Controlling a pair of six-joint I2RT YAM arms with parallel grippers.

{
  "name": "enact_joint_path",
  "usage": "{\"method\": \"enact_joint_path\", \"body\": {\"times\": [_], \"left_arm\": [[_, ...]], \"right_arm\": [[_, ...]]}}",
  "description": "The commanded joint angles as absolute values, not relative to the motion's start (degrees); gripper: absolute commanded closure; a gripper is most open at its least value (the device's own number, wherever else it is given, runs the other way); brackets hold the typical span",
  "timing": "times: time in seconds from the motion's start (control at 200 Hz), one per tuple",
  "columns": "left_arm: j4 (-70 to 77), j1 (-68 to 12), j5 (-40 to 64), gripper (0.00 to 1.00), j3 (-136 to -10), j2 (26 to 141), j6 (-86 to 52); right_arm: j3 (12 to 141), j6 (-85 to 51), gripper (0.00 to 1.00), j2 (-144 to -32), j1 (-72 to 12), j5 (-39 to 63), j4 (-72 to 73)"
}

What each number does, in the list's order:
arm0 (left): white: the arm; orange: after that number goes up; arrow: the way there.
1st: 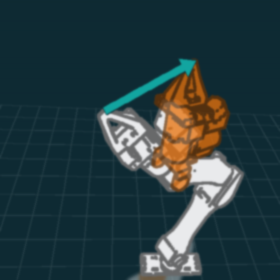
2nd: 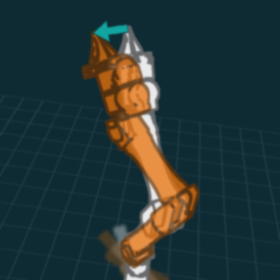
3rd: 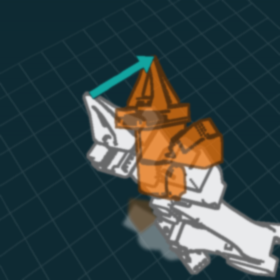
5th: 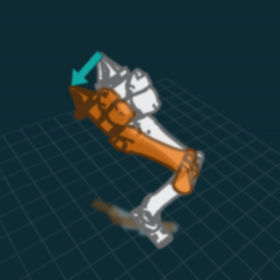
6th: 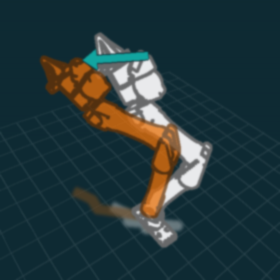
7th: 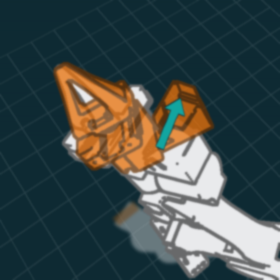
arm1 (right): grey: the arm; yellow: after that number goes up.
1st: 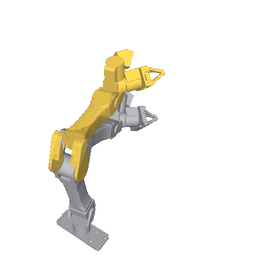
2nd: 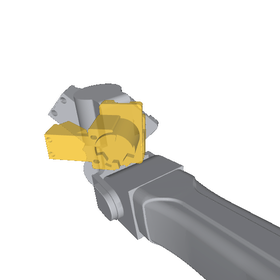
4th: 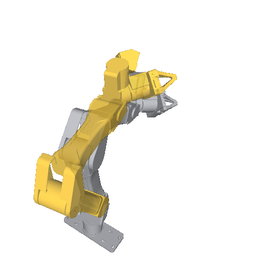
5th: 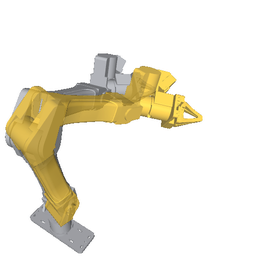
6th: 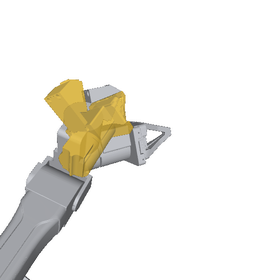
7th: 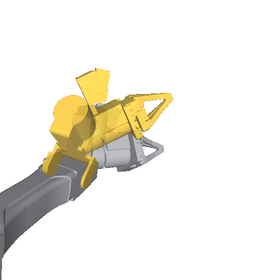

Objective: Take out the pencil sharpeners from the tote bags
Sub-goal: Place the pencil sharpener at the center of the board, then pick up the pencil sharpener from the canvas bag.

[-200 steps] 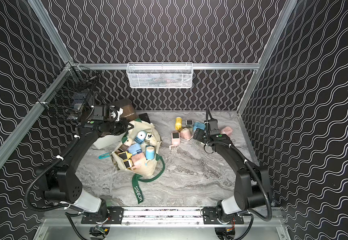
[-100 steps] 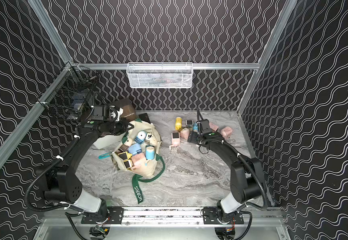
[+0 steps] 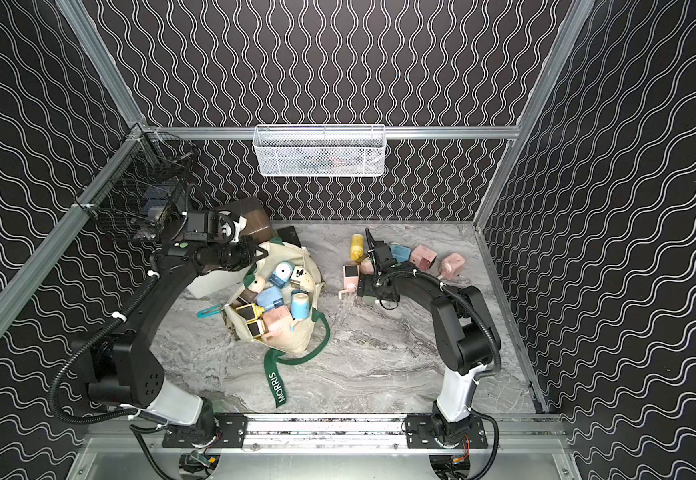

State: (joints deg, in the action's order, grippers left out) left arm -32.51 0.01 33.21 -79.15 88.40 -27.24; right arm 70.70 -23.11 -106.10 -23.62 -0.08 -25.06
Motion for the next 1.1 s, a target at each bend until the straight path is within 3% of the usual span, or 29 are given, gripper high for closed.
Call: {"method": "enact_joint_path", "body": {"times": [0.0, 0.135, 0.54, 0.946, 1.096], "left_arm": [[-31.82, 0.00, 34.58, 1.00, -79.28, 87.92, -27.51], [-31.90, 0.00, 34.54, 1.00, -79.28, 87.98, -27.42], [-31.83, 0.00, 34.52, 1.00, -79.19, 88.11, -27.42], [-31.95, 0.00, 34.50, 1.00, -79.36, 88.47, -27.42], [-32.32, 0.00, 33.84, 1.00, -79.37, 88.72, -27.07]], "right_arm": [[71.97, -23.72, 0.33, -107.74, -23.82, -0.85, -24.26], [72.93, -23.90, 0.30, -109.25, -23.75, -2.81, -23.51], [71.10, -25.27, 0.00, -106.68, -23.77, -3.23, -20.76], [65.22, -25.51, 0.00, -92.64, -25.75, -13.05, -18.63], [59.21, -24.87, 0.00, -85.72, -28.66, -12.31, -13.12]]}}
